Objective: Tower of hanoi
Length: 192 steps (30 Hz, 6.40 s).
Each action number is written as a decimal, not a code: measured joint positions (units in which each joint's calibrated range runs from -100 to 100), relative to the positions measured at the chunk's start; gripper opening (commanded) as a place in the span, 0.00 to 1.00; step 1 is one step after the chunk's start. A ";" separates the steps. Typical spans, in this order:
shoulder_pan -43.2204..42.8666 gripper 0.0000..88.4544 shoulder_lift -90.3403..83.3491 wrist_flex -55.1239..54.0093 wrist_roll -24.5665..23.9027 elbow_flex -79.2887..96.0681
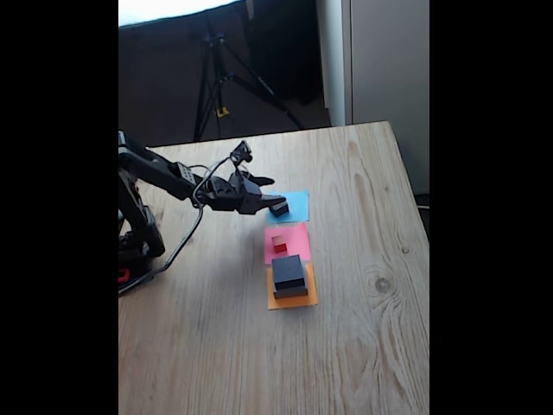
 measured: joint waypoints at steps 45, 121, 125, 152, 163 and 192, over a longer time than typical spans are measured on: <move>19.72 0.01 -31.30 113.13 13.19 -78.05; 26.85 0.31 13.17 -30.98 11.46 17.12; 26.43 0.31 17.27 -34.59 11.98 15.56; 25.19 0.30 28.82 -41.47 13.19 9.56; 24.57 0.26 28.82 -41.47 13.19 9.56; 24.06 0.06 28.82 -41.39 13.19 10.34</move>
